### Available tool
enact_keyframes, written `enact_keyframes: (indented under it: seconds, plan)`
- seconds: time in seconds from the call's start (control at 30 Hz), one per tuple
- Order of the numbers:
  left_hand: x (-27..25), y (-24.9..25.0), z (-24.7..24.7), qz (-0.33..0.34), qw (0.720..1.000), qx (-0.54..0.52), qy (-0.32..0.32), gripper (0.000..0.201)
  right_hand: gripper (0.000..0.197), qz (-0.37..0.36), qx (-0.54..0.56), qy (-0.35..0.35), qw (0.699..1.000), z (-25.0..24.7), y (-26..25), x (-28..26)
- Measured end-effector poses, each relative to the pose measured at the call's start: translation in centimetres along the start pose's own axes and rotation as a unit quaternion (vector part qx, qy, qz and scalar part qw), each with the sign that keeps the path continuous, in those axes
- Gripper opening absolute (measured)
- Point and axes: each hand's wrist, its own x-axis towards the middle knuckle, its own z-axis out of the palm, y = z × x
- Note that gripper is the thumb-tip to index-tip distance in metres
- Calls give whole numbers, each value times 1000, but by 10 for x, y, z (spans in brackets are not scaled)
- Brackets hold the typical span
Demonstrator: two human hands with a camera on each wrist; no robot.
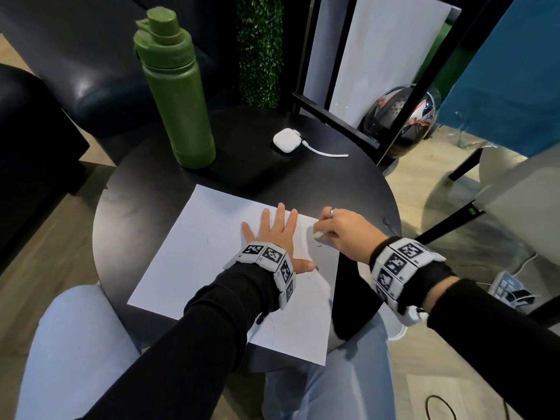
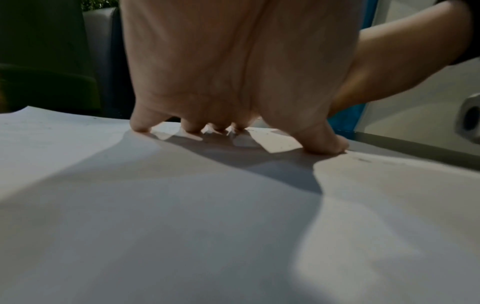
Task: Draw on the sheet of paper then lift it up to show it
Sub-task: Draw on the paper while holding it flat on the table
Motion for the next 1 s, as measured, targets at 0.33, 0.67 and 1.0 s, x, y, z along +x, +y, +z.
enact_keyframes:
  seconds: [0.33, 0.67, 1.0]
  plan:
    - [-3, 3, -4, -5, 1000, 2, -6, 110, 24, 31, 62, 56, 996, -4, -16, 24]
    - [-2, 3, -3, -3, 1000, 2, -3, 110, 23, 34, 42, 27, 998, -12, -17, 24]
    - [0, 0, 0, 3, 1000, -3, -2, 111, 22, 25, 5, -42, 999, -14, -11, 7]
